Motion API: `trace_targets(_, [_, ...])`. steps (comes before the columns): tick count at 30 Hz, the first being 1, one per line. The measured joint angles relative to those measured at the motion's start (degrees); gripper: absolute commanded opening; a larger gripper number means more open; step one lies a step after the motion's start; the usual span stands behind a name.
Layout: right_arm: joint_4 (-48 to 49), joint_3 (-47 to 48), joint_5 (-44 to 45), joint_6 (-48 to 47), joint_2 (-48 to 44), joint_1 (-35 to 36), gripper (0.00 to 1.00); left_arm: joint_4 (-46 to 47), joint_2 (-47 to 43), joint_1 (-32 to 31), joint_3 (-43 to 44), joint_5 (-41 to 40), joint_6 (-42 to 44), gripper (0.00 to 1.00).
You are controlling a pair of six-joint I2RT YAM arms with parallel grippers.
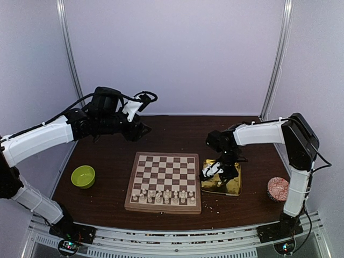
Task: Set up the chess pieces on the board
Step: Pick up the pawn from the storage box, then pass from the right arm to the left
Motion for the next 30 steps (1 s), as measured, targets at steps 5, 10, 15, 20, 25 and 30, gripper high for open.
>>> trace_targets(5, [-1.7, -0.2, -9.3, 4.0, -4.0, -3.0, 0.07, 0.0, 0.9, 0.0, 0.0, 0.7, 0.0, 0.64])
trace_targets(10, [-2.4, 1.7, -22.1, 12.3, -10.4, -8.1, 0.07, 1.2, 1.7, 0.0, -0.4, 3.2, -0.4, 0.6])
trace_targets(15, [-1.6, 4.5, -33.9, 19.6, -11.3, -9.9, 0.07, 7.0, 2.2, -0.7, -4.2, 8.6, -1.6, 0.55])
trace_targets(20, [-1.6, 5.4, -43.8, 24.3, -11.3, -10.1, 0.07, 11.4, 4.9, -5.1, -5.2, 12.9, -2.2, 0.54])
trace_targets(25, [-1.6, 5.5, -48.8, 26.2, -11.3, -10.1, 0.07, 16.7, 11.3, -10.9, -4.1, 17.1, -4.1, 0.53])
trace_targets(30, [-1.7, 5.5, -50.6, 26.4, -11.3, -10.3, 0.08, 21.1, 19.6, -13.4, -0.8, 22.0, -7.5, 0.54])
